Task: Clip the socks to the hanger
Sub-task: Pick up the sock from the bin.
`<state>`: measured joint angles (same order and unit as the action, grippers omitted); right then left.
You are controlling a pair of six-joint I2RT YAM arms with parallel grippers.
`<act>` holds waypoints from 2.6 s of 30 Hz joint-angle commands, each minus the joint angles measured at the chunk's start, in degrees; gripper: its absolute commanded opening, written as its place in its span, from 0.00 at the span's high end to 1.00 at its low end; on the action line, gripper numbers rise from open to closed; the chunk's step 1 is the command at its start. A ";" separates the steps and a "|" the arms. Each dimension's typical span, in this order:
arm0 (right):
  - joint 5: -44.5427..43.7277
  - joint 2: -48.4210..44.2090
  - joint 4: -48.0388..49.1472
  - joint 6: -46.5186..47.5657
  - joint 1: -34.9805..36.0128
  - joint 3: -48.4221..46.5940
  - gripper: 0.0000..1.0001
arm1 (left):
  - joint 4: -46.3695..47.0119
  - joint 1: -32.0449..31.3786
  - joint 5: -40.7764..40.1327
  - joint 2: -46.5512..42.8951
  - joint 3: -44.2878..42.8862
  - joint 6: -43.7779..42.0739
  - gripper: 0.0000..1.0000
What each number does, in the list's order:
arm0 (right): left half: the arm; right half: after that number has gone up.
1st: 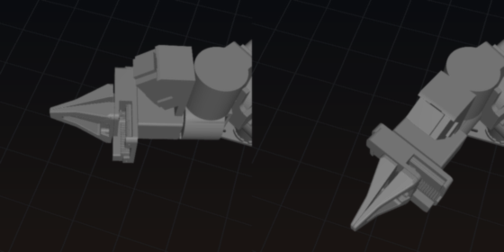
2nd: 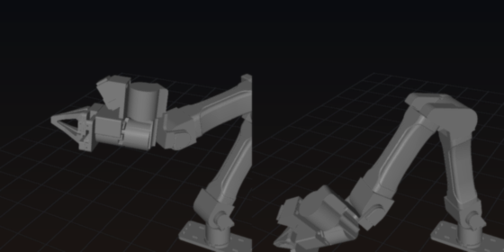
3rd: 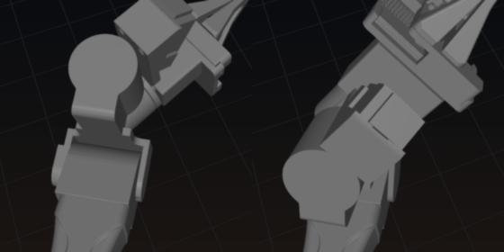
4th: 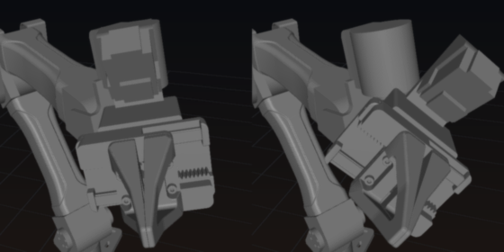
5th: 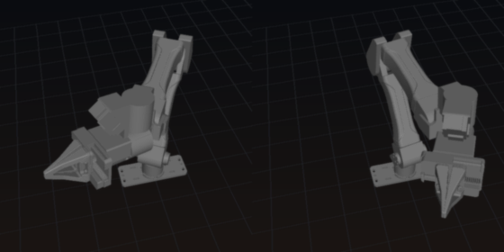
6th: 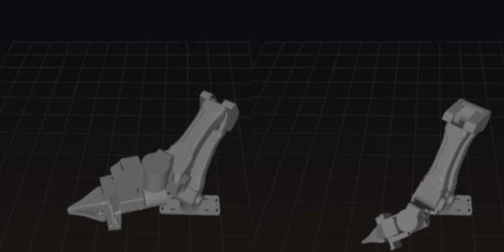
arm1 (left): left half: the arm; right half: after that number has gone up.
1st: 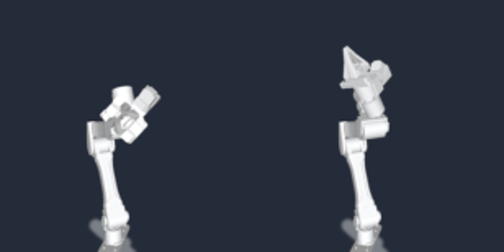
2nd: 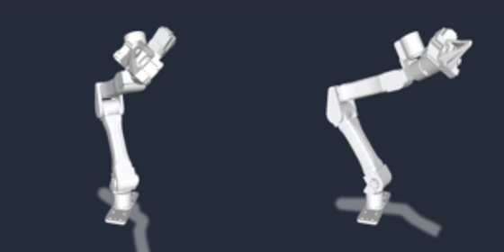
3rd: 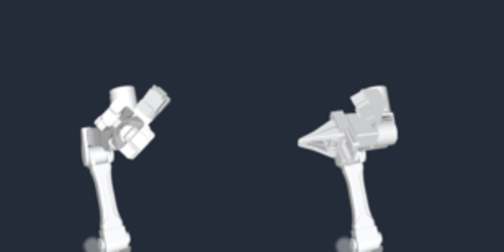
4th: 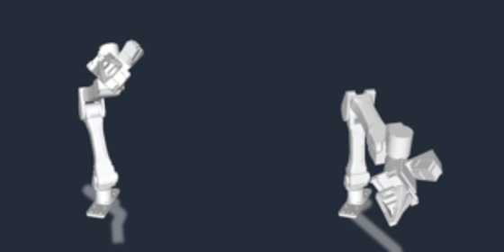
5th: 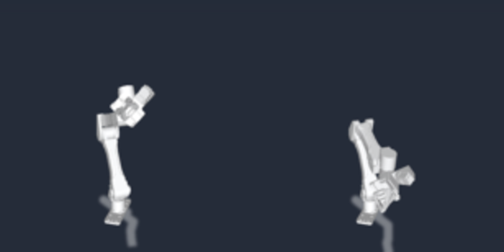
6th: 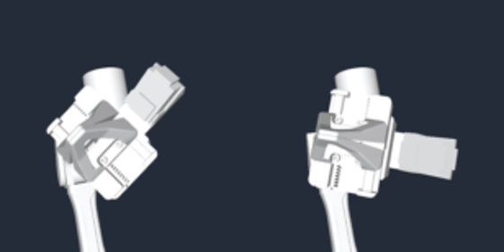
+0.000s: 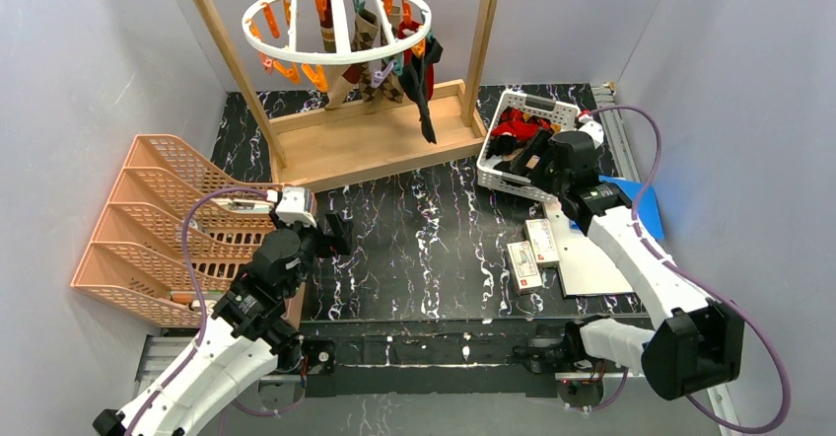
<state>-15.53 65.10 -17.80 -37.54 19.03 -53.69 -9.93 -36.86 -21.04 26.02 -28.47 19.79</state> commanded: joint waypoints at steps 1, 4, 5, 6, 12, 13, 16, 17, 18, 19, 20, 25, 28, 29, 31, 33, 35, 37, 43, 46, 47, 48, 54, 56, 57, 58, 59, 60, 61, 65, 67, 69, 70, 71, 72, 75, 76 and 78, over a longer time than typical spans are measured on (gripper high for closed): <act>3.09 3.19 11.35 -8.18 -0.97 -0.07 0.09 | -1.15 0.06 -2.96 -0.02 -2.20 -1.62 0.16; 3.32 7.87 11.78 -6.52 -0.92 -3.51 0.11 | 0.12 0.04 -2.76 -1.03 -2.04 -1.62 0.16; 3.09 10.20 10.40 -5.03 -1.05 -5.94 0.12 | 0.32 0.05 -2.82 -1.13 -2.06 -1.46 0.16; 2.86 12.41 9.18 -2.86 -1.20 -8.31 0.14 | 0.20 0.04 -2.93 -1.18 -2.23 -1.32 0.16; -0.31 23.07 9.33 7.51 -2.33 -13.99 0.18 | -2.20 0.04 -2.25 -2.52 -2.81 0.08 0.16; 0.14 24.46 9.36 8.36 -2.96 -14.58 0.18 | -2.31 0.04 -2.10 -2.94 -2.68 0.16 0.16; 0.69 27.48 9.18 11.66 -3.90 -15.70 0.19 | -2.49 0.04 -3.67 -4.01 -2.33 0.46 0.16; 1.83 27.95 9.03 12.43 -4.18 -15.53 0.20 | -2.46 0.04 -4.28 -4.11 -2.45 0.22 0.16; 3.13 27.95 9.29 13.23 -4.17 -14.99 0.20 | -2.82 0.04 -4.76 -4.18 -2.71 0.16 0.16; 4.72 27.79 9.81 13.95 -4.22 -14.14 0.21 | -3.10 0.04 -5.05 -4.28 -2.84 0.16 0.16; 6.10 27.59 9.85 14.32 -4.24 -13.48 0.21 | -3.19 0.05 -4.83 -4.43 -2.90 0.16 0.16; 8.18 28.19 7.83 15.41 -4.17 -11.80 0.27 | -2.50 0.04 -2.97 -4.49 -3.20 -0.01 0.16; 9.18 29.18 5.43 15.82 -4.18 -12.51 0.33 | -2.34 0.04 -3.17 -4.76 -3.35 -0.19 0.16; 9.58 29.37 4.73 15.87 -4.33 -12.69 0.33 | -2.26 0.08 -3.28 -4.94 -3.34 -0.19 0.16; 9.86 30.04 3.22 16.20 -4.35 -13.22 0.34 | -2.21 0.08 -3.43 -5.60 -3.35 -0.27 0.16; 9.99 30.52 2.27 16.70 -4.38 -13.49 0.37 | -1.98 0.04 -3.56 -6.08 -3.22 -0.51 0.16; 9.90 30.85 1.50 16.92 -4.55 -13.71 0.41 | -1.39 0.04 -3.53 -6.11 -3.05 -0.83 0.16; 9.81 30.75 1.53 16.35 -4.84 -13.72 0.47 | -1.07 0.04 -3.11 -5.67 -3.08 -1.22 0.16; 7.33 25.44 6.19 13.13 -5.84 -11.65 0.77 | -0.81 0.04 -0.75 -2.80 -3.69 -2.30 0.16; 5.20 22.23 8.01 13.40 -5.84 -11.57 0.87 | -0.96 0.04 -0.76 -2.25 -3.61 -2.24 0.16; 4.37 21.38 8.60 13.70 -5.79 -11.68 0.90 | -1.02 0.04 -0.72 -2.21 -3.53 -2.10 0.16; 3.84 20.48 9.26 13.94 -5.81 -11.77 0.94 | -1.05 0.04 -0.75 -2.28 -3.46 -2.04 0.16; -0.27 17.21 10.10 14.81 -5.91 -12.93 0.99 | -1.00 0.04 -2.61 -2.15 -3.26 -2.26 0.16; -0.47 16.11 10.90 15.06 -5.95 -12.68 0.99 | -0.98 0.04 -3.15 -2.06 -3.18 -2.32 0.16; -0.15 15.73 10.80 14.99 -6.04 -12.93 0.99 | -0.89 0.04 -3.28 -1.96 -3.10 -2.42 0.16; 0.21 15.16 10.67 14.85 -6.09 -12.94 0.99 | -0.88 0.04 -3.37 -1.82 -3.09 -2.47 0.16; 0.79 14.38 11.18 14.67 -6.08 -12.68 0.99 | -0.89 0.08 -3.38 -1.70 -3.13 -2.55 0.16; 1.38 13.64 11.68 14.36 -6.08 -12.34 0.99 | -0.93 0.04 -3.35 -1.61 -3.09 -2.50 0.17; 1.62 12.76 11.85 14.14 -6.07 -12.10 0.99 | -1.07 0.06 -3.47 -1.59 -3.08 -2.51 0.17; 2.32 11.77 12.15 14.59 -6.02 -11.70 0.98 | -1.79 0.06 -3.69 -2.38 -2.95 -2.00 0.17; 1.95 11.31 12.10 14.60 -6.06 -11.29 0.98 | -1.98 0.04 -3.83 -2.89 -2.91 -2.04 0.17; 3.41 9.21 15.96 14.64 -6.19 -9.24 0.98 | -1.90 0.04 -4.07 -3.24 -2.82 -1.97 0.17; 3.82 8.36 17.19 14.84 -6.17 -9.08 0.97 | -1.89 0.04 -4.17 -3.21 -2.82 -1.95 0.17; 3.88 7.96 18.71 15.07 -6.13 -9.86 0.98 | -1.73 0.04 -4.20 -3.06 -2.79 -1.99 0.17; 3.90 8.28 18.44 15.52 -6.19 -11.58 0.98 | -1.50 0.04 -4.27 -2.79 -2.74 -2.03 0.17; 3.08 10.49 13.94 16.09 -6.24 -17.82 0.98 | -1.17 0.04 -4.03 -1.86 -2.95 -2.03 0.17; 3.23 10.63 13.73 16.05 -6.24 -18.95 0.98 | -1.15 0.04 -3.87 -1.66 -3.03 -2.08 0.17; 3.98 10.18 14.57 15.60 -6.22 -19.51 0.98 | -1.09 0.04 -3.70 -1.63 -3.08 -2.14 0.17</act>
<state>-12.01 76.40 -6.55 -22.46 13.13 -70.02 -11.81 -36.86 -23.62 24.21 -30.17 17.96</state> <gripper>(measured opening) 0.127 0.836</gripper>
